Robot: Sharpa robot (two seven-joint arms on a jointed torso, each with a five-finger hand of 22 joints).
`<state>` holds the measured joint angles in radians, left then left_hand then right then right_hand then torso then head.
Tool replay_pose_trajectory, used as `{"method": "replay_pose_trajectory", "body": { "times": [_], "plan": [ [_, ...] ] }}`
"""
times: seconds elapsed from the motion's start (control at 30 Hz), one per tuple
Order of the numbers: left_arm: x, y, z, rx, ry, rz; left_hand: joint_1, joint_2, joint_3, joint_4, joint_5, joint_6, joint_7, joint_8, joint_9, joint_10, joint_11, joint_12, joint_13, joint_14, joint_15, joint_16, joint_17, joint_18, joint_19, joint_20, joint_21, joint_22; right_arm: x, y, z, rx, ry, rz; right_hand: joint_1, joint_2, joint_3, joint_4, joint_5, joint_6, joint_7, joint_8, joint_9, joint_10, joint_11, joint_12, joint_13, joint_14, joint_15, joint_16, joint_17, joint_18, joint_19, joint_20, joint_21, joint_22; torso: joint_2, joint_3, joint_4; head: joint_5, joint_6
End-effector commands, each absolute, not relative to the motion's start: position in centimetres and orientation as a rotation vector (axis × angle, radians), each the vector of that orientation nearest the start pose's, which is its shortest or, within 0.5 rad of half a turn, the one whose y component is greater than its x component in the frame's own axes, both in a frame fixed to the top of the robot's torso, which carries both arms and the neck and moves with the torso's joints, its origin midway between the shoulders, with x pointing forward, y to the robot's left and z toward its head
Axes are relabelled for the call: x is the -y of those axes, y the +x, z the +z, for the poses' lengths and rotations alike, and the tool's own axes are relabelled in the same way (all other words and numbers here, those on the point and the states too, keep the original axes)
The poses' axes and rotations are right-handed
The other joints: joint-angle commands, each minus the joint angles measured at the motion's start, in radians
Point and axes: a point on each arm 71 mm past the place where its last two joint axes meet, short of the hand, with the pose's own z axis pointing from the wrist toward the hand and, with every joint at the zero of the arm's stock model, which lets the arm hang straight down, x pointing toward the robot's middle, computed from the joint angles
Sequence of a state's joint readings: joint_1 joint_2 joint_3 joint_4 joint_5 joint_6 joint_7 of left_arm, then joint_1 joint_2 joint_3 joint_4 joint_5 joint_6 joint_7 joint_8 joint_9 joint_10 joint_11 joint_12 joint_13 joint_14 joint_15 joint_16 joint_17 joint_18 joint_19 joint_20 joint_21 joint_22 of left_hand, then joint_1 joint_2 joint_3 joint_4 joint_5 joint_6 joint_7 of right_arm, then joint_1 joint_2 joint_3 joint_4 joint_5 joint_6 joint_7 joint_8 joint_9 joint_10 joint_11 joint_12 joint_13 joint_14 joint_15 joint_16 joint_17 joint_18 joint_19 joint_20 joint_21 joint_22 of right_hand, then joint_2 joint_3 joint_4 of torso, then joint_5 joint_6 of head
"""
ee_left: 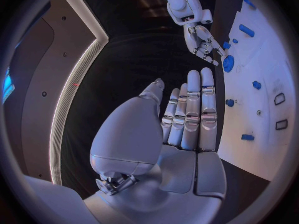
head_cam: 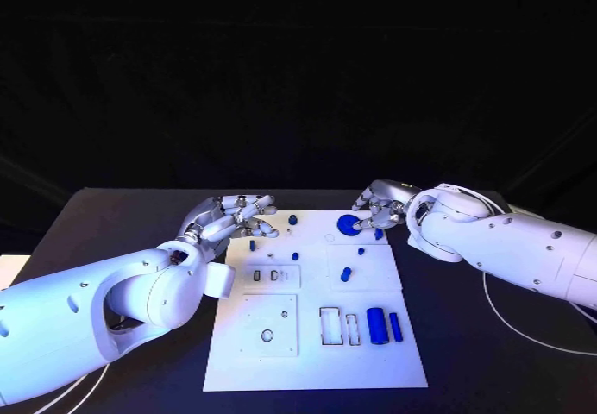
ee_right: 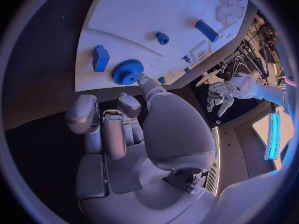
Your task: Assemble the parts on the task board
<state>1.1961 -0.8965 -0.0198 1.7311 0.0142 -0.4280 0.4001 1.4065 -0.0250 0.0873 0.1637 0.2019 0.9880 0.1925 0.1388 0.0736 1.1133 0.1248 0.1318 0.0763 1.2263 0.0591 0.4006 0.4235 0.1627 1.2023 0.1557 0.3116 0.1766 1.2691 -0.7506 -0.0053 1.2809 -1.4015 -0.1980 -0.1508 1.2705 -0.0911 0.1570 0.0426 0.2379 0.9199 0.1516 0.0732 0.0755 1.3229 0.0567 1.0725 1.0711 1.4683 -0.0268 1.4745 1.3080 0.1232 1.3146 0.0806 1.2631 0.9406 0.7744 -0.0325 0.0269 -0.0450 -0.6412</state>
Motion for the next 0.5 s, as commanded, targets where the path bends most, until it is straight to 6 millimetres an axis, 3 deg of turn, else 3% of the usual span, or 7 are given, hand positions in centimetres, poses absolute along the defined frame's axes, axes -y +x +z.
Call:
{"method": "replay_pose_trajectory", "body": {
  "times": [0.03, 0.5],
  "plan": [
    [-17.88, 45.14, -15.55, -1.410, -1.110, -1.634, 0.003, 0.007, 0.000, -0.005, 0.000, 0.010, 0.000, 0.004, 0.002, 0.009, 0.000, 0.005, 0.000, -0.006, -0.004, -0.001, 0.001, 0.015, -0.009, -0.001, -0.004, 0.001, 23.03, 54.65, -16.28, -1.739, -0.063, 0.436, 0.006, 0.002, -0.006, 0.001, -0.005, -0.008, 0.000, 0.005, 0.000, 0.001, 0.002, 0.007, 0.006, 0.070, 0.007, 0.007, 0.080, -0.008, 0.004, 0.001, 0.008, 0.004, 0.000, -0.0001, 0.0002, 0.001, -0.003],
    [-17.80, 45.22, -15.63, -1.412, -1.112, -1.632, 0.002, 0.006, 0.000, -0.006, 0.000, 0.010, 0.000, 0.004, 0.001, 0.010, 0.000, 0.004, -0.001, -0.006, -0.005, -0.001, 0.002, 0.015, -0.009, -0.001, -0.005, 0.002, 22.32, 54.97, -16.76, -1.765, -0.082, 0.434, 0.010, 0.014, -0.007, 0.007, -0.008, -0.002, 0.000, 0.012, 0.002, 0.015, 0.003, 0.044, 0.046, 0.071, 0.008, 0.012, 0.088, -0.009, 0.006, 0.003, 0.014, 0.012, 0.000, 0.0004, -0.0005, 0.006, -0.007]
  ]
}}
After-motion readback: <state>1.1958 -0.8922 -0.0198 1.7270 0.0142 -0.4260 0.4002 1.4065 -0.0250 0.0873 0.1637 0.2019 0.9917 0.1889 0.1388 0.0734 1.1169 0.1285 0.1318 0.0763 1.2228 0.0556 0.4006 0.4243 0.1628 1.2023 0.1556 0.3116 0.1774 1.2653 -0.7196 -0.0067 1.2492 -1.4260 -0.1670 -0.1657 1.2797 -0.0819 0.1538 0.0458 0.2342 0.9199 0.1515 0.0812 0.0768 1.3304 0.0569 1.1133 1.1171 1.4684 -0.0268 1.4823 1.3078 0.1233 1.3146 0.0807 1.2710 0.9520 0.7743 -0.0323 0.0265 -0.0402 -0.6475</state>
